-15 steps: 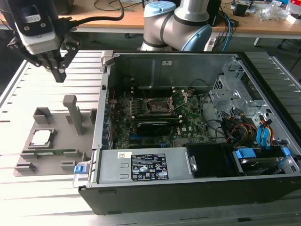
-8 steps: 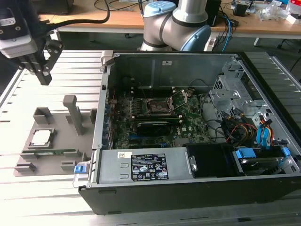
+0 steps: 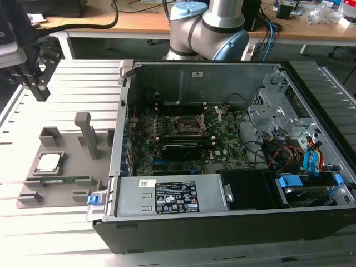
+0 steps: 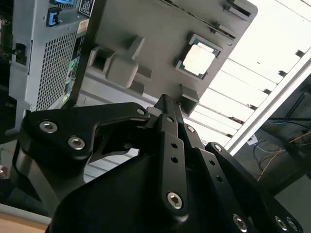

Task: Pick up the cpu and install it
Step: 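Reach for the cpu, then pick up the cpu and move it towards the insertion slot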

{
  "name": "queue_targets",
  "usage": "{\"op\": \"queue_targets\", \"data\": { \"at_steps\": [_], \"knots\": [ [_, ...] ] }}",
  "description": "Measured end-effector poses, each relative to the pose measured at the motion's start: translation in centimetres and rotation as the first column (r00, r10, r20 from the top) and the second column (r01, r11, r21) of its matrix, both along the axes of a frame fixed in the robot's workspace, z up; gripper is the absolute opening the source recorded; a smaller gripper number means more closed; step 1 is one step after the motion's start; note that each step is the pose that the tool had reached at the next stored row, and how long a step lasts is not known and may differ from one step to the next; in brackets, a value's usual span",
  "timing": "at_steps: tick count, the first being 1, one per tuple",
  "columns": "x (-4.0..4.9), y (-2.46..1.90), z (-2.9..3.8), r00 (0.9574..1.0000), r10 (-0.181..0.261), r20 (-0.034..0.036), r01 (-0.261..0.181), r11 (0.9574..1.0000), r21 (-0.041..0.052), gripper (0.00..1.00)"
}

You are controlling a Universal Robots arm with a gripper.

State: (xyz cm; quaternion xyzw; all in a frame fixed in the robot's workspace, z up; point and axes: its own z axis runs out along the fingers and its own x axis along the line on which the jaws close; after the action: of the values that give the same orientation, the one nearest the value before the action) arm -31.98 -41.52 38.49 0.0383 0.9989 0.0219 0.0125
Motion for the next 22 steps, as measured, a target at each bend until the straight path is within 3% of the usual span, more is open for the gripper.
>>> {"op": "queue_targets", "data": {
  "at_steps": [6, 8, 12, 22],
  "knots": [
    [-2.26, 0.0, -0.07, 1.0, 0.0, 0.0001, 0.0, 1.0, 0.0, 0.11],
    [-3.04, -0.2, -0.13, 1.0, 0.0, 0.0, 0.0, 1.0, 0.0, 0.11],
    [-3.7, -0.75, -0.34, 1.0, 0.0, 0.0002, 0.0, 1.0, 0.0, 0.11],
    [-3.81, -0.78, -0.38, 1.0, 0.0, 0.0, 0.0, 1.0, 0.0, 0.11]
  ]
}}
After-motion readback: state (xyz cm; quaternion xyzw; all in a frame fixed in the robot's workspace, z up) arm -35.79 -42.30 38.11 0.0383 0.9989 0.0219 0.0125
